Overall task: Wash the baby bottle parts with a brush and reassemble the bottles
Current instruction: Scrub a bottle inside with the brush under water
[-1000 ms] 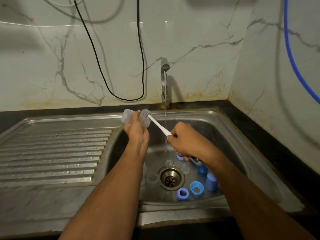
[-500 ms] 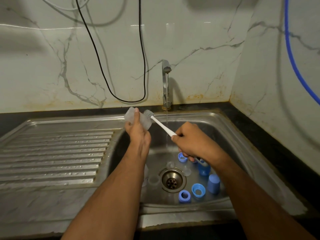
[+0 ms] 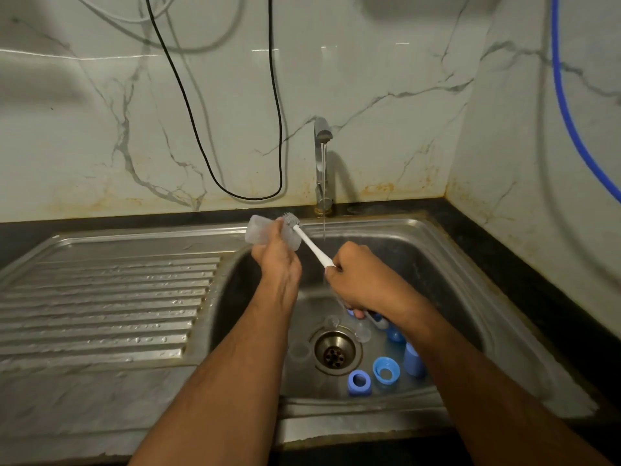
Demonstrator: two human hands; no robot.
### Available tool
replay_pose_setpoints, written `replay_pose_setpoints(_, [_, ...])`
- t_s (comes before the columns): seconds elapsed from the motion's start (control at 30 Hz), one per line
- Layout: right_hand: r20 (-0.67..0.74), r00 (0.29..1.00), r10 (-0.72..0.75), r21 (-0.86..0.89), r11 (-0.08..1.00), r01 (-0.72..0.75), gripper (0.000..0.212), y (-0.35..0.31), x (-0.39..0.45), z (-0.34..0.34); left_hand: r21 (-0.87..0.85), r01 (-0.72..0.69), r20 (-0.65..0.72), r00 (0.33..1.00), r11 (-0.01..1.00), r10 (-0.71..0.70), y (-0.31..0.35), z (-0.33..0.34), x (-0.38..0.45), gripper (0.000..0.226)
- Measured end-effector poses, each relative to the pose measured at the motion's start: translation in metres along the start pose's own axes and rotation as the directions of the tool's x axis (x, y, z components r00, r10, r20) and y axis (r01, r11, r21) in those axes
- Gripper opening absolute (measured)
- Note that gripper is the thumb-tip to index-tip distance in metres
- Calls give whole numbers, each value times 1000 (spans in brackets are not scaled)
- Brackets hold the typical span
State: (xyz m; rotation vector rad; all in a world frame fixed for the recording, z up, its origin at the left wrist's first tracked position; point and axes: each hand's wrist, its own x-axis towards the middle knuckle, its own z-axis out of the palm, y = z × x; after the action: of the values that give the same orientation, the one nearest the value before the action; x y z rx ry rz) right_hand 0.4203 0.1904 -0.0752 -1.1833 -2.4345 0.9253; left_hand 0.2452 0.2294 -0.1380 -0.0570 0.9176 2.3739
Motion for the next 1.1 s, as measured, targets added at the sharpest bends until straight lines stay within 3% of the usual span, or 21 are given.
replay_pose_setpoints(0.13, [98, 995, 3, 79, 997, -11, 17, 4, -3, -13, -63, -58, -60, 997, 996, 55, 11, -7, 12, 42])
replay_pose_setpoints(0.23, [44, 999, 9, 78, 997, -12, 17, 1, 2, -7, -33, -50, -31, 998, 998, 49, 6, -3, 7, 33])
replay_pose_setpoints(0.43, [17, 999, 28, 90, 996, -30, 17, 10, 3, -10, -47, -33, 73, 997, 998, 36, 0, -2, 9, 55])
replay_pose_setpoints(0.53, [-16, 999, 29, 80, 996, -27, 17, 10, 0, -15, -16, -47, 92, 995, 999, 48, 2, -2, 9, 41])
replay_pose_setpoints(0.67, [-45, 999, 2, -17, 1000, -3, 17, 6, -2, -8, -30, -3, 61, 998, 1000, 5, 3, -6, 12, 61])
replay_pose_setpoints(0.8, [56, 998, 12, -5, 1000, -12, 14, 6, -6, -10, -89, -8, -29, 1000, 996, 6, 14, -12, 14, 63])
replay_pose_setpoints(0.97, [-18, 1000, 22, -12, 1000, -22, 14, -1, -1, -3, 6, -14, 2, 1000, 1000, 14, 2, 1, 3, 62])
replay_pose_setpoints(1.1, [73, 997, 12, 57, 998, -17, 17, 5, -4, -11, -15, -44, -65, 997, 999, 43, 11, -5, 10, 61])
